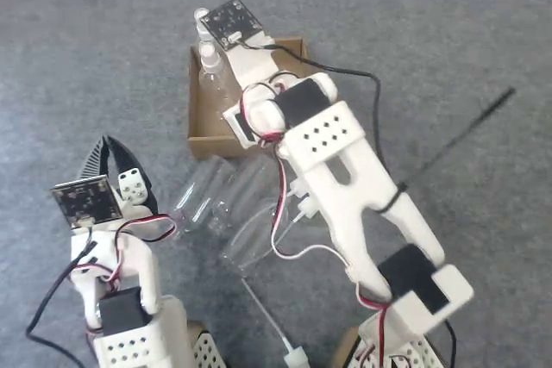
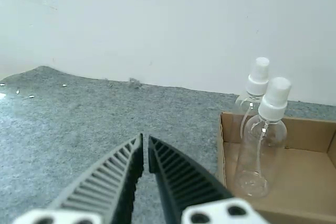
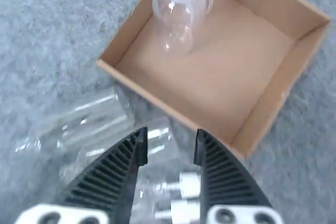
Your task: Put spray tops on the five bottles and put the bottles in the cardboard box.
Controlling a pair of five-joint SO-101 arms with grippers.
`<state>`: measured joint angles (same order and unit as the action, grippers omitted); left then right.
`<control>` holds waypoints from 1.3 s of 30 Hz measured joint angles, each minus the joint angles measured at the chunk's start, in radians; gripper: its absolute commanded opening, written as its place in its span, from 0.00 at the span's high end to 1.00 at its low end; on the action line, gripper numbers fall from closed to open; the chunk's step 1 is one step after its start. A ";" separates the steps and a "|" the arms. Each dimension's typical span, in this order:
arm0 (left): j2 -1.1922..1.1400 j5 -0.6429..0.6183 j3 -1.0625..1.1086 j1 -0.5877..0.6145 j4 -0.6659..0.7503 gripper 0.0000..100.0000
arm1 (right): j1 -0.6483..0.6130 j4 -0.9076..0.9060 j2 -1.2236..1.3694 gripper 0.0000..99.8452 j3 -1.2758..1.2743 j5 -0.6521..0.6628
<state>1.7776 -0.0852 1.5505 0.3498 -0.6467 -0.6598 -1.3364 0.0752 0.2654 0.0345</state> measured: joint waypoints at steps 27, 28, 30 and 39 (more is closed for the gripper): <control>0.000 0.000 0.000 0.038 0.055 0.99 | -0.160 -0.410 -0.160 0.72 -0.098 -0.505; 0.000 0.000 0.000 0.038 0.055 0.99 | -0.172 -0.410 -0.160 0.67 -0.115 -0.532; 0.000 -0.003 0.000 0.038 0.055 0.99 | -0.190 -0.410 -0.160 0.62 -0.153 -0.594; 0.000 -0.003 0.000 0.038 0.055 0.99 | -0.238 -0.272 -0.160 0.69 -0.347 -0.686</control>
<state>1.7776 -0.0882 1.5505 0.3882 -0.5915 -0.8976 -1.6080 -0.0844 -0.0813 -0.6513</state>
